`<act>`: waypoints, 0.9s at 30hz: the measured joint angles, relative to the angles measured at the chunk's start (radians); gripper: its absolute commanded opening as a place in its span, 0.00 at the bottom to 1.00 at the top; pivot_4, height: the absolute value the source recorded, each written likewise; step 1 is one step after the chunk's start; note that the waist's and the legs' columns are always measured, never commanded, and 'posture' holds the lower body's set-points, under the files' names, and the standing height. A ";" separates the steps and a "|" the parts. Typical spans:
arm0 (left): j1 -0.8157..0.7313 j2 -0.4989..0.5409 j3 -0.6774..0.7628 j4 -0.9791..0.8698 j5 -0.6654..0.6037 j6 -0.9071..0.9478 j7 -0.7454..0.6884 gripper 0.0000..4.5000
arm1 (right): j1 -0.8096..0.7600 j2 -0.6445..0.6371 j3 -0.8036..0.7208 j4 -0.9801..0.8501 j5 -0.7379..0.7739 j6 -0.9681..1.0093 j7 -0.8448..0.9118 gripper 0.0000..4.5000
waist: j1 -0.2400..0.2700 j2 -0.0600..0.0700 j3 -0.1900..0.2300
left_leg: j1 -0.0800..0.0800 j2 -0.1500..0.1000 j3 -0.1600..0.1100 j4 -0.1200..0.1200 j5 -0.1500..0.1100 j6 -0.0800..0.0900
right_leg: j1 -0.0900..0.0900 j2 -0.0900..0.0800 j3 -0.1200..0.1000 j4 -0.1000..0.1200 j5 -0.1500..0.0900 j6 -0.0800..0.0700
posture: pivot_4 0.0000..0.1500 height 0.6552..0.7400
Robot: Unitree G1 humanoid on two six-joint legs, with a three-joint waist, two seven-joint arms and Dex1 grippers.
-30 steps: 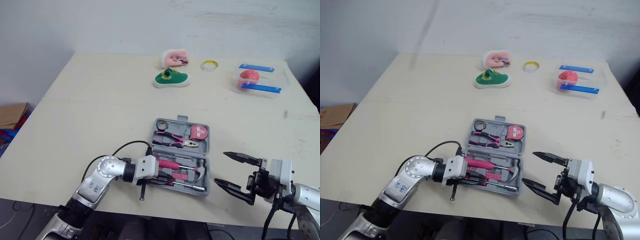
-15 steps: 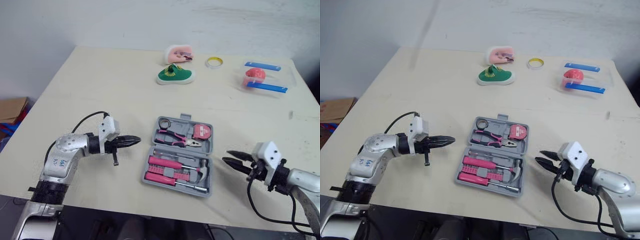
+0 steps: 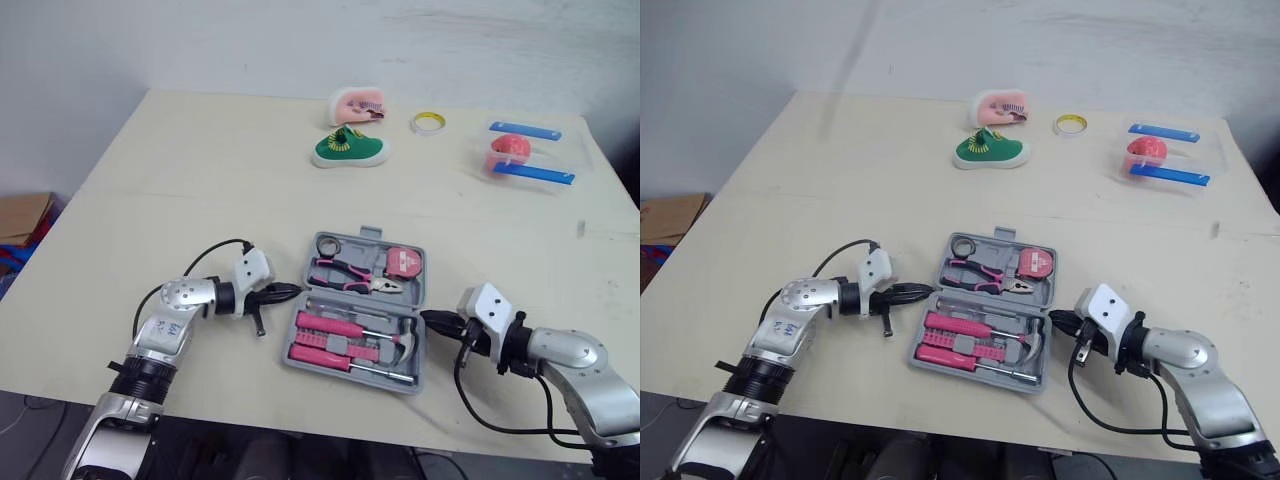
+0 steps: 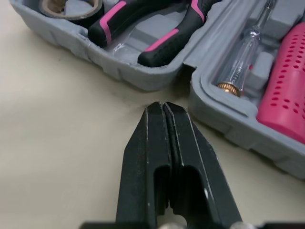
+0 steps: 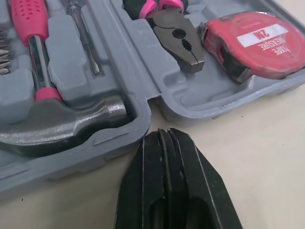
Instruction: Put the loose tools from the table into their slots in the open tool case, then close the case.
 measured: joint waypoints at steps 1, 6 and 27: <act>-0.005 -0.008 -0.001 0.006 0.004 0.000 0.006 0.00 | -0.016 0.003 0.010 0.017 -0.009 0.000 -0.001 0.01 | 0.000 0.000 0.000 | 0.000 0.000 0.000 0.001 0.000 0.000 | 0.000 0.000 0.000 0.001 0.000 0.000 | 1.00 1.00; -0.004 -0.001 0.011 0.007 0.010 0.002 0.006 0.00 | -0.090 0.044 0.039 0.096 -0.047 -0.032 0.008 0.01 | -0.004 0.000 0.000 | 0.001 0.000 0.000 0.000 0.001 -0.001 | -0.001 0.000 0.000 0.005 0.000 0.000 | 1.00 1.00; 0.112 0.102 0.149 -0.067 -0.028 0.034 0.032 0.28 | -0.151 0.047 0.011 0.213 -0.081 -0.120 0.036 0.15 | -0.028 -0.001 0.000 | -0.001 0.001 0.001 -0.001 0.002 -0.003 | -0.006 0.000 0.002 0.007 0.000 0.000 | 1.00 1.00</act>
